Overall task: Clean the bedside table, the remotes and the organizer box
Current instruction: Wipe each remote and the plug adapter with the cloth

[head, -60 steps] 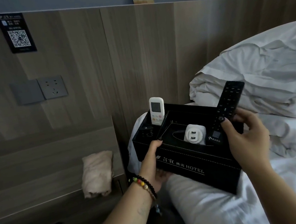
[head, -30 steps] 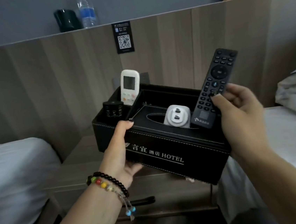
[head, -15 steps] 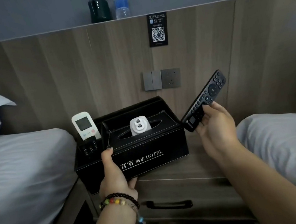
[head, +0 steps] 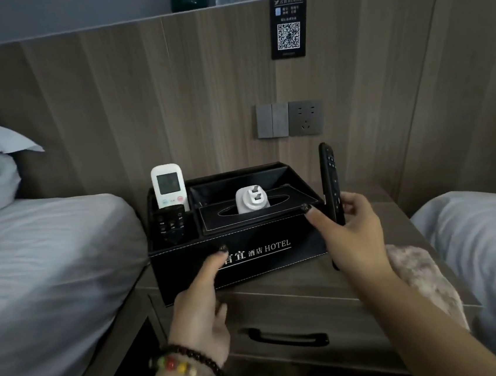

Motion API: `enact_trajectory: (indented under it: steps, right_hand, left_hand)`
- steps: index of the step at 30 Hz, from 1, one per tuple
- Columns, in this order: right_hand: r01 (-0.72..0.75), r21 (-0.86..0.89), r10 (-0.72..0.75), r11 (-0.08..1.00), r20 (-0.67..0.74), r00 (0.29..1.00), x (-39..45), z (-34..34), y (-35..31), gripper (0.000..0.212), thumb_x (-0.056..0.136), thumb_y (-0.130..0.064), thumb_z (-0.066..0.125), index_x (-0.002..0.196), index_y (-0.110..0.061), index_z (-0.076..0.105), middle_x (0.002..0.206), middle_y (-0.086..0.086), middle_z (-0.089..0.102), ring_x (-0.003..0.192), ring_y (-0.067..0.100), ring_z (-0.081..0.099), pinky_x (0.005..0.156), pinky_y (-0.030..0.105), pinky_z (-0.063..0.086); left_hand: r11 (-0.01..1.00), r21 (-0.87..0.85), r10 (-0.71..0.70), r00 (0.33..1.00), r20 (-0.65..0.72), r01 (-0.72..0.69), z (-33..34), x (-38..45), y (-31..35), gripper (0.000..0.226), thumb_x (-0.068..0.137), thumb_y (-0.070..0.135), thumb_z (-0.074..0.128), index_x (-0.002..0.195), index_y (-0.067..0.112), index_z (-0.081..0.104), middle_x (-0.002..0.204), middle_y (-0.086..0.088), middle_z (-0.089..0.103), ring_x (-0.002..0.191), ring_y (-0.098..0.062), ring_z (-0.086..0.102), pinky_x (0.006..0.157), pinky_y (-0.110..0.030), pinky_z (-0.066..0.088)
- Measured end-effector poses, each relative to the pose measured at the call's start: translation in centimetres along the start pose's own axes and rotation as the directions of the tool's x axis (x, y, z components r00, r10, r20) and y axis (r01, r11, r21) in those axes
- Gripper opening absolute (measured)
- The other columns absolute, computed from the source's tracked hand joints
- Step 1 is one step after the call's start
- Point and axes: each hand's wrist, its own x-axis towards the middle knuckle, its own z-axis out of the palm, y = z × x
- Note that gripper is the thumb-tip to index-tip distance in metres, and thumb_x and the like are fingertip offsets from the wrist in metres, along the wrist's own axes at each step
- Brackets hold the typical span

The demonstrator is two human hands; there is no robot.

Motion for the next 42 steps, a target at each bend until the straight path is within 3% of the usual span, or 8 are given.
enact_trajectory:
  steps: [3, 9, 12, 18, 22, 27, 33, 42]
  right_hand:
    - [0.01, -0.072, -0.012, 0.997, -0.022, 1.0, -0.5, 0.0, 0.8, 0.048, 0.073, -0.037, 0.076, 0.113, -0.023, 0.052, 0.119, 0.002, 0.054, 0.104, 0.012, 0.056, 0.094, 0.036, 0.049]
    - [-0.015, -0.013, 0.014, 1.0, -0.118, 0.993, -1.8, 1.8, 1.9, 0.048, 0.074, -0.046, 0.075, 0.108, -0.035, 0.044, 0.131, 0.001, 0.043, 0.105, 0.017, 0.054, 0.095, 0.041, 0.049]
    - [-0.065, 0.066, 0.074, 0.996, -0.149, 0.986, -2.0, 4.0, 2.0, 0.049, 0.055, -0.068, 0.071, 0.091, -0.054, 0.04, 0.12, 0.002, 0.056, 0.103, 0.024, 0.063, 0.089, 0.048, 0.053]
    - [-0.085, -0.005, 0.084, 0.996, -0.096, 0.992, 0.1, 7.0, 1.9, 0.047, 0.062, -0.047, 0.077, 0.091, -0.035, 0.042, 0.142, 0.008, 0.031, 0.112, 0.034, 0.06, 0.086, 0.045, 0.055]
    - [-0.201, 0.05, 0.199, 0.978, 0.039, 0.979, 4.3, 7.4, 1.7, 0.035, 0.075, -0.023, 0.075, 0.098, -0.021, 0.049, 0.1, 0.011, 0.064, 0.06, 0.017, 0.063, 0.057, 0.03, 0.058]
    - [-0.349, -0.069, 0.355, 0.935, 0.214, 0.91, 9.0, 9.0, 0.2, 0.018, 0.084, -0.007, 0.069, 0.09, -0.011, 0.052, 0.065, 0.008, 0.057, 0.047, 0.013, 0.05, 0.048, 0.026, 0.053]
    - [-0.373, -0.149, 0.395, 0.916, 0.178, 0.901, 13.6, 11.9, 0.4, 0.024, 0.084, -0.008, 0.069, 0.077, -0.013, 0.046, 0.066, 0.008, 0.057, 0.049, 0.015, 0.051, 0.054, 0.032, 0.052]
    - [-0.122, -0.495, 0.168, 0.86, 0.05, 0.985, 16.9, 13.2, 0.1, 0.029, 0.077, -0.029, 0.074, 0.087, -0.006, 0.062, 0.086, 0.012, 0.068, 0.071, 0.027, 0.065, 0.052, 0.03, 0.05]
  left_hand:
    - [0.994, 0.016, 0.11, 0.987, -0.114, -0.109, -2.1, -1.4, -2.2, 0.027, 0.076, 0.015, 0.076, 0.091, 0.009, 0.055, 0.094, -0.003, 0.052, 0.094, -0.013, 0.054, 0.1, -0.031, 0.039]
    - [0.73, 0.159, 0.682, 0.698, -0.217, -0.664, -3.3, -1.2, -1.2, 0.102, 0.058, 0.035, 0.073, 0.144, 0.015, 0.022, 0.147, -0.005, 0.024, 0.125, -0.007, 0.037, 0.115, -0.038, 0.03]
    - [0.663, 0.153, 0.749, 0.644, -0.158, -0.733, -2.1, 0.1, -0.4, 0.103, 0.067, 0.048, 0.065, 0.151, 0.019, 0.013, 0.154, -0.001, 0.018, 0.14, -0.008, 0.024, 0.119, -0.035, 0.022]
    - [0.539, 0.374, 0.834, 0.541, -0.111, -0.755, 0.0, 1.9, -1.3, 0.071, 0.087, 0.044, 0.039, 0.152, 0.021, 0.02, 0.156, 0.003, 0.028, 0.143, -0.011, 0.025, 0.117, -0.032, 0.022]
    - [0.509, 0.268, 0.85, 0.526, -0.01, -0.818, 0.1, 1.9, -3.0, 0.066, 0.088, 0.041, 0.044, 0.15, 0.02, 0.03, 0.154, 0.002, 0.034, 0.142, -0.01, 0.031, 0.116, -0.031, 0.028]
    - [0.461, 0.219, 0.872, 0.485, 0.067, -0.86, 1.2, 2.7, -3.7, 0.072, 0.085, 0.039, 0.046, 0.151, 0.015, 0.026, 0.159, 0.005, 0.022, 0.144, 0.0, 0.019, 0.113, -0.012, 0.019]
    - [0.543, 0.337, 0.764, 0.619, 0.181, -0.769, 3.9, 4.2, -2.1, 0.079, 0.085, 0.035, 0.04, 0.154, 0.016, 0.005, 0.161, 0.009, -0.003, 0.145, 0.003, -0.003, 0.102, 0.005, 0.0]
    - [0.538, 0.417, 0.702, 0.663, 0.26, -0.733, 4.8, 7.3, 0.7, 0.052, 0.098, 0.019, 0.047, 0.148, 0.018, 0.033, 0.159, 0.008, 0.02, 0.144, -0.004, 0.018, 0.115, -0.021, 0.014]
